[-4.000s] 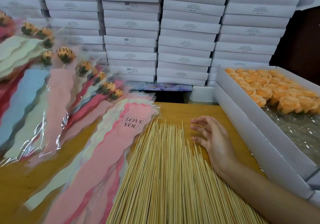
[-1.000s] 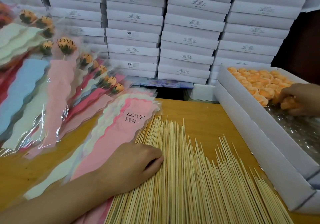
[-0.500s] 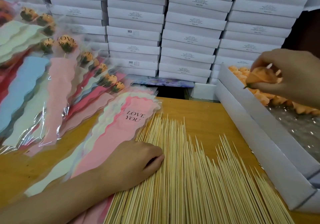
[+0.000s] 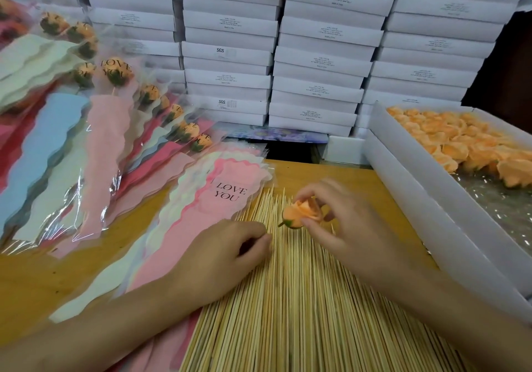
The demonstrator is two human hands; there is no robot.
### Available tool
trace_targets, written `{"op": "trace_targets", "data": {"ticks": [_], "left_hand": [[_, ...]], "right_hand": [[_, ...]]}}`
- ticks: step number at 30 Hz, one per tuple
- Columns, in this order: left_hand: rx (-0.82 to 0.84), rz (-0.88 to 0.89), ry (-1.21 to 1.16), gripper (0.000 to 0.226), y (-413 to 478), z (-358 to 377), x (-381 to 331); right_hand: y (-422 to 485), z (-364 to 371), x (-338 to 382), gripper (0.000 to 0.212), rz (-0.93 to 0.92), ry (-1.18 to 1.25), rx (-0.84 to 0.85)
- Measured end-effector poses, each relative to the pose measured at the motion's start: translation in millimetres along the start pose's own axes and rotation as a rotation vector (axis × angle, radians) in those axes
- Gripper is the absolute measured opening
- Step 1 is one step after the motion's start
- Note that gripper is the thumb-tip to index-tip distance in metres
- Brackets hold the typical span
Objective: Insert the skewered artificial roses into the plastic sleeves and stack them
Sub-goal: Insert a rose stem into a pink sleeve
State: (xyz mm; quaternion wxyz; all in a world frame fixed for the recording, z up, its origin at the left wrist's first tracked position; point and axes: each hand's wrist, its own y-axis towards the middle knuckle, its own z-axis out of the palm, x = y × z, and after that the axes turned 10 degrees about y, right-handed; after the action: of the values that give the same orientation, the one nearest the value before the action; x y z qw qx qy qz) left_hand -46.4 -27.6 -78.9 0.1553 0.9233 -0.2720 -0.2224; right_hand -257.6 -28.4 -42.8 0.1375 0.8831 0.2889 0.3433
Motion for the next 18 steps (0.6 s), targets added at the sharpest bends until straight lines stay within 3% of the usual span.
{"op": "trace_targets", "data": {"ticks": [6,11,18], "left_hand": [[-0.134,-0.106,-0.392,0.015,5.1,-0.6,4.0],[-0.034,-0.049,-0.513,0.042,6.5,4.2,9.3],[0.017,-0.024,-0.559,0.036,6.6,3.7,6.4]], "right_hand": [[-10.4,19.7,-12.3,0.022,-0.107,0.104,-0.054],[-13.8,23.1,-14.2,0.026,-0.208,0.111,-0.041],[-13.2,24.2,-15.3,0.026,-0.216,0.129,-0.042]]}}
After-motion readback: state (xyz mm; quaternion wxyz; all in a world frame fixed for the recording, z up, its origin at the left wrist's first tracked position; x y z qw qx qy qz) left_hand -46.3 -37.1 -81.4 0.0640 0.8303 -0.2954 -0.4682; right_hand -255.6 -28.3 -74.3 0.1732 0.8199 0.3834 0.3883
